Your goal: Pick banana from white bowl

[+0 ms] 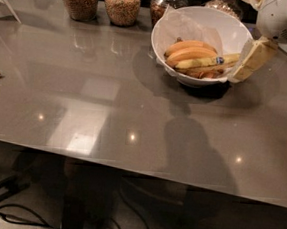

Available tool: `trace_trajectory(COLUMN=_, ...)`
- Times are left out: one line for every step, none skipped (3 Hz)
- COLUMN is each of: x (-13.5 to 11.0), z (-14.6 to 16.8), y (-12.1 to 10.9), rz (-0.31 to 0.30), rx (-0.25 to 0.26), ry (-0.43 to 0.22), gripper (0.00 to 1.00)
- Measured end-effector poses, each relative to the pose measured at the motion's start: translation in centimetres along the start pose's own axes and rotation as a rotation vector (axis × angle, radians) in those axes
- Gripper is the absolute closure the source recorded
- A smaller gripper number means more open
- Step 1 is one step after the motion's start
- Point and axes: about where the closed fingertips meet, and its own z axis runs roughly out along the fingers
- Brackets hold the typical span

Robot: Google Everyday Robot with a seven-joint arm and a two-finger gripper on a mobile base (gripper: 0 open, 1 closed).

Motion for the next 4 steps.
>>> trace_trajectory(x=0.0, z=0.0, y=0.1, rz=-0.001, rx=-0.001, ry=0.0, gripper=0.0)
trace_trajectory(x=0.3, z=0.4, y=-0.4, rz=-0.037, rx=0.024, ry=0.014, gripper=0.0)
trace_trajectory(x=1.8, z=1.7, y=-2.7, rz=-0.07, rx=0.09, ry=0.034, gripper=0.18)
trace_trajectory(x=3.4, z=3.6, y=-3.9, rz=-0.077, rx=0.118, ry=0.056, gripper=0.32)
